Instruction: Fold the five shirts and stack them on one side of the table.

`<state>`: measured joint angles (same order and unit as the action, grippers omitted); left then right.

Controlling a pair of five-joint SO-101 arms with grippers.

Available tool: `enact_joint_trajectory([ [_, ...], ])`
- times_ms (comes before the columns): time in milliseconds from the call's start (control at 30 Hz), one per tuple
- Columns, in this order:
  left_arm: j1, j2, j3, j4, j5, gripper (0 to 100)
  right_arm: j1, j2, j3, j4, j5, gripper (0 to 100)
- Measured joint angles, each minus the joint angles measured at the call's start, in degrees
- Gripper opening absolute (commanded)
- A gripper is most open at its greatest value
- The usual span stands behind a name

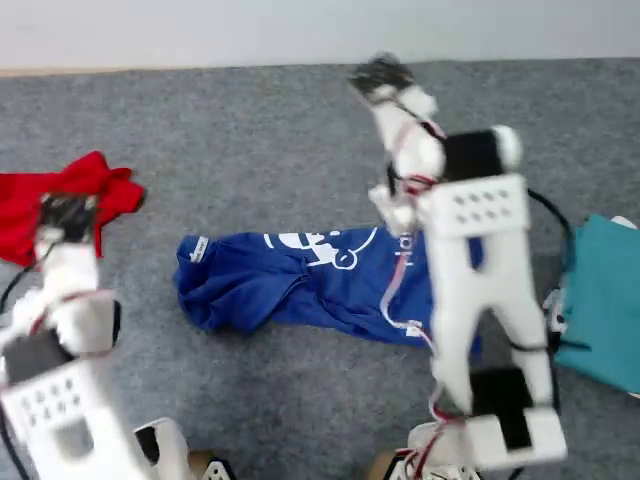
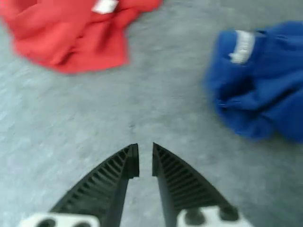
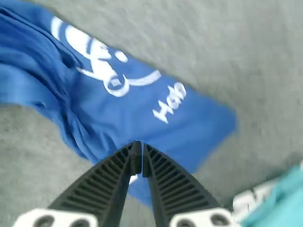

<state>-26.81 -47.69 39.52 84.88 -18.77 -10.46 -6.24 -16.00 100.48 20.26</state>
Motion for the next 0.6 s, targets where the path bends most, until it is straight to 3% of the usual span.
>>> enact_joint_trajectory([
  [233, 12.8, 24.1, -14.9, 3.1, -0.9, 1, 10.0, -17.5, 18.3, 0.0, 0.0, 0.9],
  [400, 17.6, 37.2, -23.6, 3.6, -6.6, 11, 14.8, -28.1, 28.7, 0.0, 0.0, 0.9],
  [600, 21.5, 49.8, -32.6, 3.6, -11.1, 11, 20.8, -40.4, 36.7, 0.0, 0.0, 0.9],
])
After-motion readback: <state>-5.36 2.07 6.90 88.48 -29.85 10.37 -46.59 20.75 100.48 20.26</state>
